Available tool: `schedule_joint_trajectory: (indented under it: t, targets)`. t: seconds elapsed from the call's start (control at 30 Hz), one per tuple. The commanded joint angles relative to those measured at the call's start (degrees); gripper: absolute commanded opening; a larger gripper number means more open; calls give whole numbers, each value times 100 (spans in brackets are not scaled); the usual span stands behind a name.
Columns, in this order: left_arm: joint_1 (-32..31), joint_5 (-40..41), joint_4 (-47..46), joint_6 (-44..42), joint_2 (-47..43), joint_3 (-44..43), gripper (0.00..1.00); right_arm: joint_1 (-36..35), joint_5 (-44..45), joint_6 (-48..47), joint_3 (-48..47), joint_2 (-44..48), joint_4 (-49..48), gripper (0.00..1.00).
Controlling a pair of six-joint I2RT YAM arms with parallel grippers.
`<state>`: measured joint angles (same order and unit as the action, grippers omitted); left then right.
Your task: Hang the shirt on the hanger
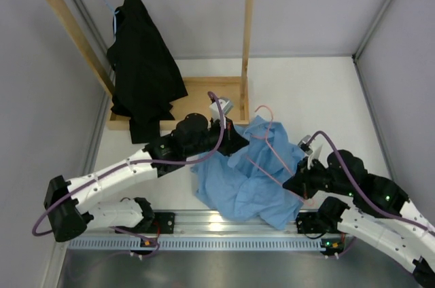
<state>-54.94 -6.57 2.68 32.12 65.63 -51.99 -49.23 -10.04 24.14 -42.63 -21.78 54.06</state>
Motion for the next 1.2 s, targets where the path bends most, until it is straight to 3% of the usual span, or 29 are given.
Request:
schedule_joint_trajectory:
  t: [0.0,0.13,0.2,0.37,0.5,0.67,0.87,1.03,1.17]
  targets:
    - [-254,-346,684,-671,-279,-934,0,37,-857,39,246,95,-1940,0]
    - [-561,567,1864,-1163,-190,-1647,0,37,-1079,-120,553,490,-2434,0]
    - [-711,963,2017,-1208,-313,-1744,0,37,-1157,-181,677,797,-2637,0]
    - [-1018,903,2131,-1252,-402,-2025,0,37,-1184,-129,1151,1412,-3541,0]
    - [-1554,1262,2439,-1383,-77,-2579,0,37,-1368,-190,1248,1379,-3938,0]
    - [-2467,2631,2755,-1630,468,-3211,0,37,-1203,-331,1406,1062,-4149,0]
    - [-2750,4933,3169,-1595,583,-3318,0,37,-842,-261,1591,1413,-4237,0]
    - [-2838,4832,3178,-2085,811,-3598,0,37,-745,-182,1872,1747,-4719,0]
    - [-2970,4534,3169,-2429,1145,-3976,14,37,-507,-173,2153,1809,-5168,0]
